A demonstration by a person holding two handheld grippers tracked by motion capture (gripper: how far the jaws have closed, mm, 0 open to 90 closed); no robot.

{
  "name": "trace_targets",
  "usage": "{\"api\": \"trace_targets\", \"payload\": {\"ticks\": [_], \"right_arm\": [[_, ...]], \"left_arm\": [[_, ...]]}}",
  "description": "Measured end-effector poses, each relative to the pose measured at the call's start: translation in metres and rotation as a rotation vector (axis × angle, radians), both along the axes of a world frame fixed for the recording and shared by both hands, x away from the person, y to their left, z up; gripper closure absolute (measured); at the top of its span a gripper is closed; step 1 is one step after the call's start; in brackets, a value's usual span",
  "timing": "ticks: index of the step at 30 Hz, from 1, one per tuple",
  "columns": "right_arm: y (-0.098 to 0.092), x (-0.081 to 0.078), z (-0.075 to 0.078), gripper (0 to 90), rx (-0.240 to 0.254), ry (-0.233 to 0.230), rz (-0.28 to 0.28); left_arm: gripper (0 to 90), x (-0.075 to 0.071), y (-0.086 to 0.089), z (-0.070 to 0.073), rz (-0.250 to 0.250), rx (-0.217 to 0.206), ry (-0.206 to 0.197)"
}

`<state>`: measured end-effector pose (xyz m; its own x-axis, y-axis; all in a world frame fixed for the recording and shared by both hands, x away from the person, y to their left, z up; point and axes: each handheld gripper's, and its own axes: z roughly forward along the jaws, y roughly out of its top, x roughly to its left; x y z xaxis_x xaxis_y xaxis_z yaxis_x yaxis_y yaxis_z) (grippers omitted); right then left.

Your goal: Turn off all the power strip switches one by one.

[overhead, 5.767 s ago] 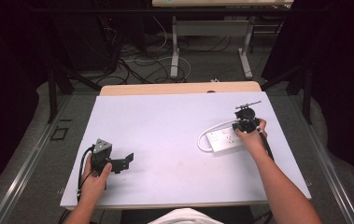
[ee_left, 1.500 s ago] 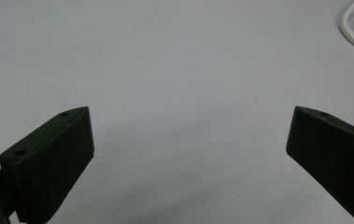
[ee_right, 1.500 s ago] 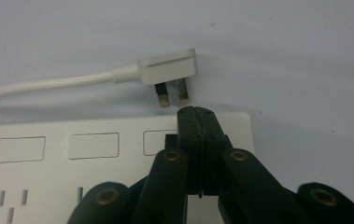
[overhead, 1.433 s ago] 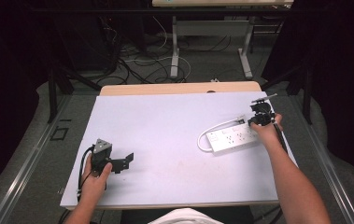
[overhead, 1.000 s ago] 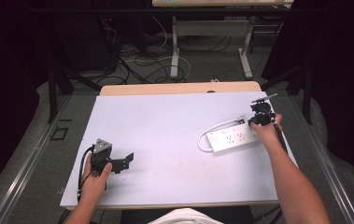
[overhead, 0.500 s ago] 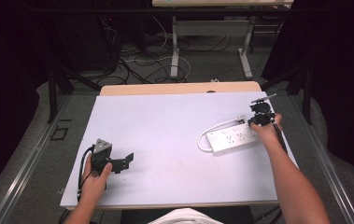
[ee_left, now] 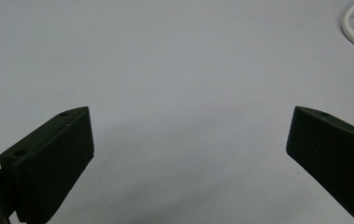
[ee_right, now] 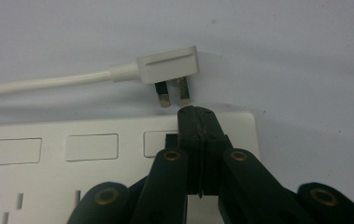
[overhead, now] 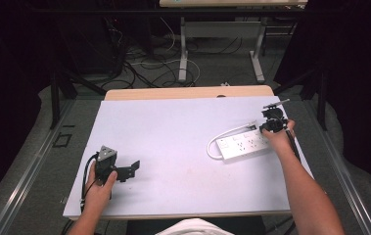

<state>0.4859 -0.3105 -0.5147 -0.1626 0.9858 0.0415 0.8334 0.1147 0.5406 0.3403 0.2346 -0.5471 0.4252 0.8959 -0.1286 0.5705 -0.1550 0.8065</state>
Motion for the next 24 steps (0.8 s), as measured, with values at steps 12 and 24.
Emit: {"api": "trace_targets", "payload": {"ticks": [12,24], "right_arm": [[-0.002,-0.0031,0.0004,89.3,0.0,-0.023,0.01],[0.0039,-0.0093,0.0077,76.9,0.015,-0.061,0.045]], "left_arm": [[1.0,-0.0004,0.0012,0.0006,0.0,-0.003,0.01],[1.0,0.0,0.0001,-0.0002,0.001,-0.001,0.002]]}}
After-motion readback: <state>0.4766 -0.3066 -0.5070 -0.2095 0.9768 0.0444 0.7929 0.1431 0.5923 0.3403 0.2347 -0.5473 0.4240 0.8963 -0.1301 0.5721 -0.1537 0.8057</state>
